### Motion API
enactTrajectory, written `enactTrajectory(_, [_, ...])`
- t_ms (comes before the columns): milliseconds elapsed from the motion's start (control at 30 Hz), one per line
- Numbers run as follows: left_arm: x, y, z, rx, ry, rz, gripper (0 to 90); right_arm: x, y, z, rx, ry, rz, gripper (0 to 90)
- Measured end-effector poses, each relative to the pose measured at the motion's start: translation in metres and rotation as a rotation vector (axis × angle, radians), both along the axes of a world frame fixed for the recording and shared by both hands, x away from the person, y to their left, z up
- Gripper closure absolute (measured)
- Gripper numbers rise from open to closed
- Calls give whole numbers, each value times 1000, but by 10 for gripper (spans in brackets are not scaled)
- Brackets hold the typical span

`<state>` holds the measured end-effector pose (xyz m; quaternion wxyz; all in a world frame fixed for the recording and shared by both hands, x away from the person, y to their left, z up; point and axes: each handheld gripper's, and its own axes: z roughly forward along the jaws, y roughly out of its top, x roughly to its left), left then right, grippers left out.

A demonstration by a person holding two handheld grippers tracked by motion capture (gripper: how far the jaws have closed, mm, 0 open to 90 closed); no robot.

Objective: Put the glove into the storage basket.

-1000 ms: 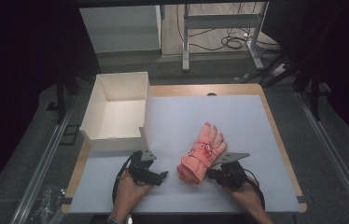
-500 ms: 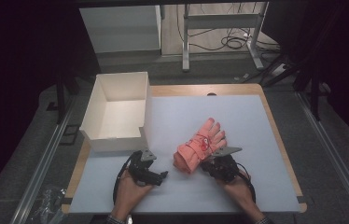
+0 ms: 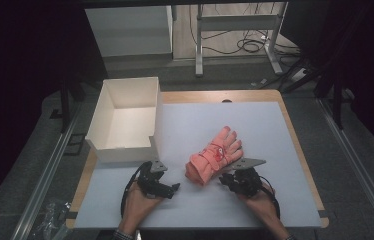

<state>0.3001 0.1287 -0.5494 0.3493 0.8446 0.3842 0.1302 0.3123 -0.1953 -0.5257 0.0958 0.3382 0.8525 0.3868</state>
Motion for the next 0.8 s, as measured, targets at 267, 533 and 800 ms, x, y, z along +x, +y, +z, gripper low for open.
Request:
enactTrajectory(267, [0, 1, 2, 6, 3, -4, 51, 0, -33, 5, 0, -24, -72, 655])
enactTrajectory(533, [-1, -4, 11, -21, 34, -33, 36, 5, -66, 4, -15, -42, -159, 588])
enactTrajectory(800, [-3, -20, 30, -21, 50, -97, 9, 11, -90, 3, -33, -62, -230, 471])
